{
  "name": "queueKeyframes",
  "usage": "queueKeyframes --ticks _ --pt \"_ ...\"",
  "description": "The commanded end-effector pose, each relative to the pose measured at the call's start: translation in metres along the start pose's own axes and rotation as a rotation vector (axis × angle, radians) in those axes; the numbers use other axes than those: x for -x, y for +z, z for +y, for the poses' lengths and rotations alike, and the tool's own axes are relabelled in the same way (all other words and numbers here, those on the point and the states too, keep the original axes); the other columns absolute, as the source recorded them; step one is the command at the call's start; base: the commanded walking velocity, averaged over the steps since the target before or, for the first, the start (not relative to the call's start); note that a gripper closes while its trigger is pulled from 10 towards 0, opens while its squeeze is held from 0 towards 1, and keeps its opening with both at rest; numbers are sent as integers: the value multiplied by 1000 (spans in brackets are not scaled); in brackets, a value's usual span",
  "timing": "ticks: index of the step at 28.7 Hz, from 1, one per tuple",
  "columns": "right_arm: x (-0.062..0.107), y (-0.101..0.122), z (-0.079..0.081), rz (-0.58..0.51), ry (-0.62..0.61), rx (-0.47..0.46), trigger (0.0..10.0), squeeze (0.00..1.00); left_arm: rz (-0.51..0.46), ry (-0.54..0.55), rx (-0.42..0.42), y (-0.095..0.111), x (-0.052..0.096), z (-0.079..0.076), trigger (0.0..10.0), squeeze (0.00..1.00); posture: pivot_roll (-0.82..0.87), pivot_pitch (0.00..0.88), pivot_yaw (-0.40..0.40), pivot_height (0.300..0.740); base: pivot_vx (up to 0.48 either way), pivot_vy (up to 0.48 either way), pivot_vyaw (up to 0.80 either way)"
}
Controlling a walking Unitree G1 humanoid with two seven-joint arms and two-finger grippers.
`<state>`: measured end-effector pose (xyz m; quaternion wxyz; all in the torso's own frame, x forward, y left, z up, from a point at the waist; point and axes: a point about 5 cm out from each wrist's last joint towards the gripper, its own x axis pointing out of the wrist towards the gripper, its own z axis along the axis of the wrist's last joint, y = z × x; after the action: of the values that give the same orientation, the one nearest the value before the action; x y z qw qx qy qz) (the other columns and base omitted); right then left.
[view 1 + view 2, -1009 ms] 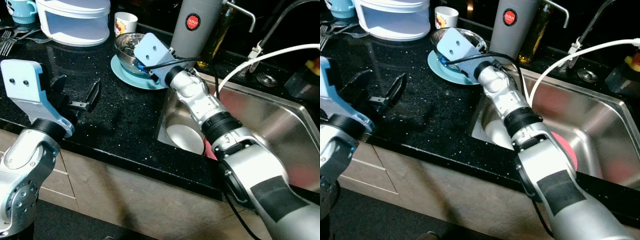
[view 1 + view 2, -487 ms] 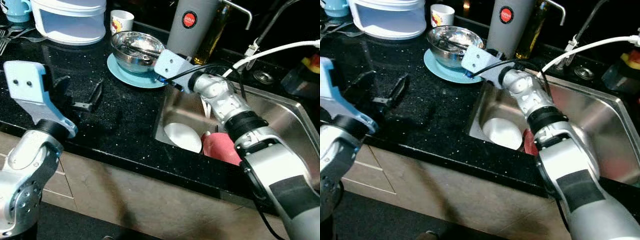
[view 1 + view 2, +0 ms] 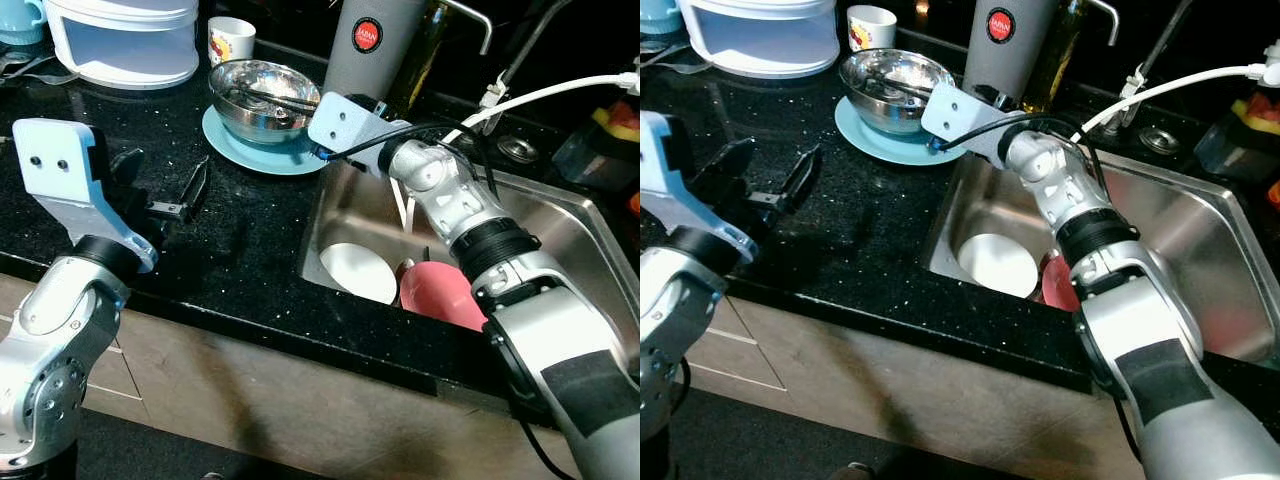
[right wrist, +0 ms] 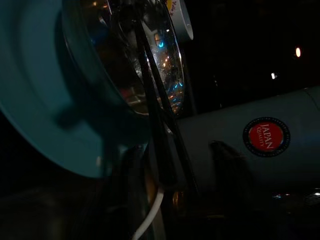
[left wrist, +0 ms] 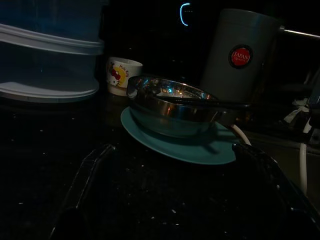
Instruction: Kitchen organization
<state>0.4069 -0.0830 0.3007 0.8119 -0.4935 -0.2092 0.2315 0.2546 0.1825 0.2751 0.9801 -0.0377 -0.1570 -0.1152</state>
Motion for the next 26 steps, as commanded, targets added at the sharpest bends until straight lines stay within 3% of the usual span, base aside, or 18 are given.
queueKeyframes --ticks 1,26 --pt "1 -2 5 9 10 16 0 0 2 -20 12 -2 -2 -5 10000 0 228 59 -184 740 0 0 0" --pt "1 3 -3 -13 -58 -21 0 0 -3 -19 22 -4 -3 -7 10000 0 220 59 -184 740 0 0 0"
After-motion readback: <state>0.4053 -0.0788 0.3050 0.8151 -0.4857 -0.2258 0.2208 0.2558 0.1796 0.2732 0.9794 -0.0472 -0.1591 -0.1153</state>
